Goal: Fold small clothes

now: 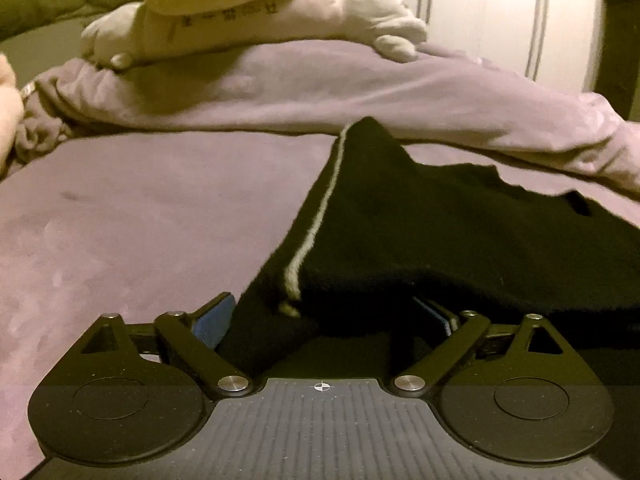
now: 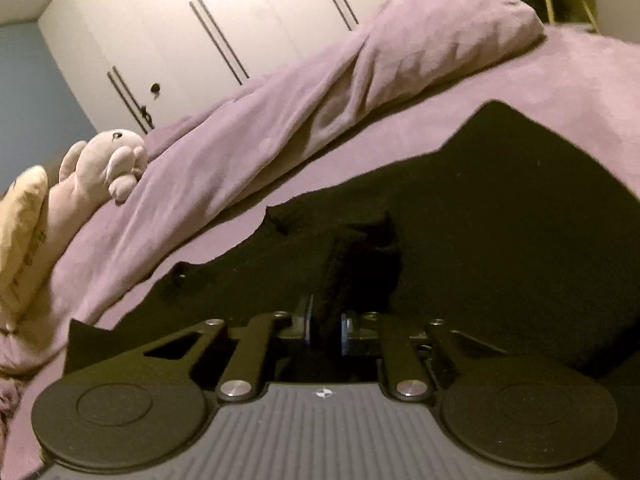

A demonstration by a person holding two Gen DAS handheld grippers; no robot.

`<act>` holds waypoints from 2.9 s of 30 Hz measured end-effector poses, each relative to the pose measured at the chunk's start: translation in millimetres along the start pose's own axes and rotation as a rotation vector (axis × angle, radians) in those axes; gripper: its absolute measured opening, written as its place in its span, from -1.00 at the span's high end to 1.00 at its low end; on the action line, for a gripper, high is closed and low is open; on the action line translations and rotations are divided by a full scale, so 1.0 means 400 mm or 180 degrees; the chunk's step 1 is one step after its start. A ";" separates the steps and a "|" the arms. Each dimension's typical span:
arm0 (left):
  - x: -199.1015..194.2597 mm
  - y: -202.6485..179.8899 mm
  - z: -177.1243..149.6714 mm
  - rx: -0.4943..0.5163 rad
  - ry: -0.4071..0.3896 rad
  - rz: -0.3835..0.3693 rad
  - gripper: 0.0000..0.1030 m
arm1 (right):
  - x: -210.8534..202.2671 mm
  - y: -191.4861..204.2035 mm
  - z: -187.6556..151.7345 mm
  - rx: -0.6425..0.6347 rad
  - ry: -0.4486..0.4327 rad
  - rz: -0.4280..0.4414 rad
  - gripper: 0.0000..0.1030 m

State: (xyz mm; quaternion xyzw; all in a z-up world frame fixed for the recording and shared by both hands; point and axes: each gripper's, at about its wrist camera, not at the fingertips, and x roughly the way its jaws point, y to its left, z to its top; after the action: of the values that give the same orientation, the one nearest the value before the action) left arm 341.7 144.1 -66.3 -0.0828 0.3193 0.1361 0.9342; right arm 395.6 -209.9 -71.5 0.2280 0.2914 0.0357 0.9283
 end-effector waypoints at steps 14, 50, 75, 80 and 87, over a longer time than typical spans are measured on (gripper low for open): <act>-0.061 0.004 -0.003 0.0047 0.0076 -0.0079 -0.68 | -0.013 -0.031 0.000 -0.0544 -0.0130 -0.0417 0.70; 0.227 -0.186 0.098 0.0700 -0.0095 -0.0272 -0.61 | 0.157 -0.015 0.088 -0.1476 -0.0041 -0.0600 0.46; -0.145 -0.024 -0.003 0.0342 0.0437 -0.0231 -0.88 | -0.337 -0.131 -0.106 -0.1599 0.0223 -0.0853 0.05; -0.230 0.043 -0.127 0.0214 0.0695 -0.0078 -0.88 | -0.489 -0.198 -0.229 -0.1463 0.0320 -0.0935 -0.10; -0.344 0.103 -0.184 0.0346 0.0721 0.0029 -0.88 | -0.638 -0.258 -0.259 -0.1409 0.0334 -0.1297 -0.16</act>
State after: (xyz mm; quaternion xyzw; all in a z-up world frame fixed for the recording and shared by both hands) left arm 182.3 137.7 -41.7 -0.0454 0.4300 0.1125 0.8946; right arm 119.6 -311.3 -58.8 -0.0451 0.3638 -0.0770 0.9272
